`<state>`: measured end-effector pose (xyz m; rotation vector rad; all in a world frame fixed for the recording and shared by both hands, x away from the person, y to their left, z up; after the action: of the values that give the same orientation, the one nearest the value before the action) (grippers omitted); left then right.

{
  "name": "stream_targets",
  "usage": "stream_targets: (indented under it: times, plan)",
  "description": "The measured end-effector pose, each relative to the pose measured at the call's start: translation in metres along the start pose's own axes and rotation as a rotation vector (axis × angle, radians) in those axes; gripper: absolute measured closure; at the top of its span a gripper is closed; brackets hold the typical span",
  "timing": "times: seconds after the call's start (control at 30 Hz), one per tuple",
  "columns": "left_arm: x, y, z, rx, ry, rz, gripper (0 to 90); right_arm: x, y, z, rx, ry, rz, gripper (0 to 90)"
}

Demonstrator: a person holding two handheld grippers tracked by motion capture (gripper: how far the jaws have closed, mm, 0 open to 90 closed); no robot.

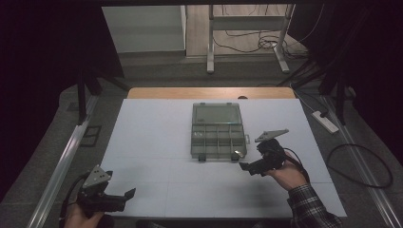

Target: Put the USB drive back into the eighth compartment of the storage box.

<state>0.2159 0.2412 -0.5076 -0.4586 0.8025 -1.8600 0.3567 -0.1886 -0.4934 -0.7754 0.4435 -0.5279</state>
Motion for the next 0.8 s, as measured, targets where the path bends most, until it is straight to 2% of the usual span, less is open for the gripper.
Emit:
stream_targets:
  times: [0.3,0.8]
  plan:
    - [0.0,0.0,0.0,-0.001,0.001,0.002,0.0,0.0,-0.005,-0.009,0.002,0.014,-0.002,1.3]
    - [0.0,0.0,0.0,-0.001,0.0,0.002,0.0,-0.001,-0.019,-0.024,0.018,0.007,-0.017,1.2]
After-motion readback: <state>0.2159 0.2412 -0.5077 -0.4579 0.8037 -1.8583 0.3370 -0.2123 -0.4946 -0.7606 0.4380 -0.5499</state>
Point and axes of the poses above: each handheld gripper's, and its own axes: y roughly forward along the jaws, z roughly out of its top, x roughly to its right, the point moved 6 cm from there along y, roughly forward along the jaws, and after that the axes turned 8 degrees about z, right-handed, at the moved point
